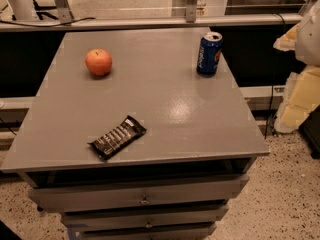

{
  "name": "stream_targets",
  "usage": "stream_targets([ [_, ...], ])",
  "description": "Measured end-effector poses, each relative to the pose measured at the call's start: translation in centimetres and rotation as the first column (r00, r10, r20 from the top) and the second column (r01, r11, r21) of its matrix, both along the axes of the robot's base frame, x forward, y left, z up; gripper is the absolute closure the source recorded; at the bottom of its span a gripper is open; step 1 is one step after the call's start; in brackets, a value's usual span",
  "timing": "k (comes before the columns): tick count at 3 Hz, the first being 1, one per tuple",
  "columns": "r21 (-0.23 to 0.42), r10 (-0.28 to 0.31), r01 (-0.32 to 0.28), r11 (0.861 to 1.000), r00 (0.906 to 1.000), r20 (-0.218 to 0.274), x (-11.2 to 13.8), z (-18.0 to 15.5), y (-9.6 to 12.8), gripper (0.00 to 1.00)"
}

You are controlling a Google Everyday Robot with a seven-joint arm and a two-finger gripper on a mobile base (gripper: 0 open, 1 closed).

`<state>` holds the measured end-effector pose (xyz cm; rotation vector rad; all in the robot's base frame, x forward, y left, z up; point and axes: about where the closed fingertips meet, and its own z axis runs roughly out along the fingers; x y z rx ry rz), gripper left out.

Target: Move apple near rxbar chocolate

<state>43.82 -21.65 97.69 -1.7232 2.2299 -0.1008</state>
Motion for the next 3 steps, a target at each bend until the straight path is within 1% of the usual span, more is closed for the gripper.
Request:
stream_targets([
  [1,0.0,0.0,0.0,1.0,1.0,0.0,0.0,0.0,0.0,0.0],
  [2,0.019,0.007,-0.007,1.0,0.9999,0.015,0.2,0.1,0.4,0.0],
  [3,0.074,0.06,-0.062,0.995,0.9977,0.03,2.1,-1.0,4.0,0.0],
])
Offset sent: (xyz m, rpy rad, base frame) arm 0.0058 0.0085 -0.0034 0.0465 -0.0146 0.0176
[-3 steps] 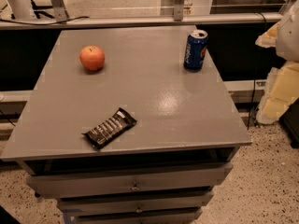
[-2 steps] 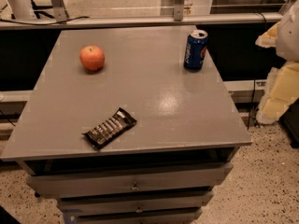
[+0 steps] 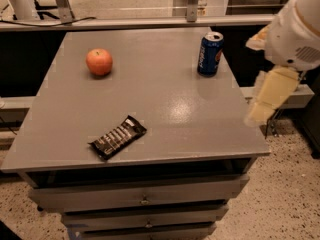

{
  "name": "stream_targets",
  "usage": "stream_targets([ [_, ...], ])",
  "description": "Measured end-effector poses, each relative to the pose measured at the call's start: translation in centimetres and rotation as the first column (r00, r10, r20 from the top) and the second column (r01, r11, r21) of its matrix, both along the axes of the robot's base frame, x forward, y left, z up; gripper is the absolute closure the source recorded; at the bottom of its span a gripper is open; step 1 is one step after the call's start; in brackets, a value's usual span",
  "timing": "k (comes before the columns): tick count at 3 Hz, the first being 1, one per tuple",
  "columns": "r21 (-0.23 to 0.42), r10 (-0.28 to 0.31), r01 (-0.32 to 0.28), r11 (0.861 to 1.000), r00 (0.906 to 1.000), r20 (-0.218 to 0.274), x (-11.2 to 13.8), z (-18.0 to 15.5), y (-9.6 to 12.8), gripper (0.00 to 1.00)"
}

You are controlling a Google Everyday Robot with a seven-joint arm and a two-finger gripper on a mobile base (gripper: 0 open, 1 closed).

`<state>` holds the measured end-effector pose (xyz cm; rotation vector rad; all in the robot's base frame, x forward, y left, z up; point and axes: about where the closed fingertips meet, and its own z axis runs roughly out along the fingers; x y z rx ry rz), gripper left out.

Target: Move apple near rxbar chocolate

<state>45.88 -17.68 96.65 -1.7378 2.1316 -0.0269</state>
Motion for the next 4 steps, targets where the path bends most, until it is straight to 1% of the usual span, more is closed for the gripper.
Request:
stream_targets([
  [1,0.076,0.057,-0.059,0.995,0.9981,0.024,3.4,-1.5,4.9,0.0],
  [2,0.151,0.09,-0.095,0.984,0.9951,0.04,7.1,-2.6,9.3,0.0],
  [3,0.223,0.099,-0.107,0.969,0.9941,0.045,11.0,-3.8,13.4,0.0],
  [4,0.302,0.068,-0.078,0.95,0.9967,0.043,14.7,-3.9,16.8,0.0],
])
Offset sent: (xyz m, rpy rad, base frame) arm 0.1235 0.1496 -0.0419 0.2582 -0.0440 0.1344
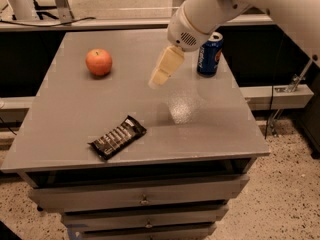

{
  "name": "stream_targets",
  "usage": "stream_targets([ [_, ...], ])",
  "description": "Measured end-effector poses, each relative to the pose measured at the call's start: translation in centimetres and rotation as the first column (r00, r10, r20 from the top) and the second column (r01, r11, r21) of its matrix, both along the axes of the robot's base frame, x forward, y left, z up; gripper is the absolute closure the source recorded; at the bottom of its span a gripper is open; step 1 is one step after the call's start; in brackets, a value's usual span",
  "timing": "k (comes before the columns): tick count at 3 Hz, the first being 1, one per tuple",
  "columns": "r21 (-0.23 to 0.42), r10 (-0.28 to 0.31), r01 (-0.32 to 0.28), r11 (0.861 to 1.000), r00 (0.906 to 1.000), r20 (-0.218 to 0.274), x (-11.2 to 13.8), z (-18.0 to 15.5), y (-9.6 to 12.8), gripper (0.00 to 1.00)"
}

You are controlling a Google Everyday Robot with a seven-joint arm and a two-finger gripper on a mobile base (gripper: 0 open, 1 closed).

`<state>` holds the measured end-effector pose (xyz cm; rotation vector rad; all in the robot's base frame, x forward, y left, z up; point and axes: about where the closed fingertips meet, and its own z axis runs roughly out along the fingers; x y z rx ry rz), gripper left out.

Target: Move apple near rxbar chocolate

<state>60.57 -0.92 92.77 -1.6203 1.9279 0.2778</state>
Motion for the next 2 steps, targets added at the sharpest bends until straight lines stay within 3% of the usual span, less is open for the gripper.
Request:
stream_targets([
  [2,0.015,0.009,-0.009,1.0,0.9999,-0.003,0.44,-0.14,0.39,0.0],
])
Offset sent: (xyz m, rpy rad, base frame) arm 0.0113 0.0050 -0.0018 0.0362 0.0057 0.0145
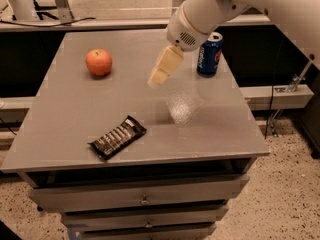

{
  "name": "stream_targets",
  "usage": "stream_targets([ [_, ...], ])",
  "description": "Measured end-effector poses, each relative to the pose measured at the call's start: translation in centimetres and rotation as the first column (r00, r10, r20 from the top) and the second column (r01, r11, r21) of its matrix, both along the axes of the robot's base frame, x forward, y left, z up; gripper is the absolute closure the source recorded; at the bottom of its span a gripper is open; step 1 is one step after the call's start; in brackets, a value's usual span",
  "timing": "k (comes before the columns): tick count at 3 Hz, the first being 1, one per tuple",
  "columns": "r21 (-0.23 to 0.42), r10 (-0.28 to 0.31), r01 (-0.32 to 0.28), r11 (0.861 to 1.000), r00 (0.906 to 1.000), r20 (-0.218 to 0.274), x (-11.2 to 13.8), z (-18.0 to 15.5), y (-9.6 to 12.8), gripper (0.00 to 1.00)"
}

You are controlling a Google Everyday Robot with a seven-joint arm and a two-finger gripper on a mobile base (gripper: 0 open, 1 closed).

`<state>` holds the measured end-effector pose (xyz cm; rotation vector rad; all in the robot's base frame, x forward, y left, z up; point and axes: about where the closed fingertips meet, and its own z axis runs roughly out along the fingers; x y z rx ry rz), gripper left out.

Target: Move apple near rxbar chocolate

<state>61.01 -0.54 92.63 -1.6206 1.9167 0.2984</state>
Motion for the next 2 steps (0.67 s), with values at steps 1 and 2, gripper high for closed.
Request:
stream_targets([
  [1,0.062,0.025,-0.026,0.998,0.9996,0.016,2.6,-0.9,3.0,0.0],
  [2,0.156,0.025,-0.03,0.987,0.9991,0.036,6.2,-2.6,7.2,0.0],
])
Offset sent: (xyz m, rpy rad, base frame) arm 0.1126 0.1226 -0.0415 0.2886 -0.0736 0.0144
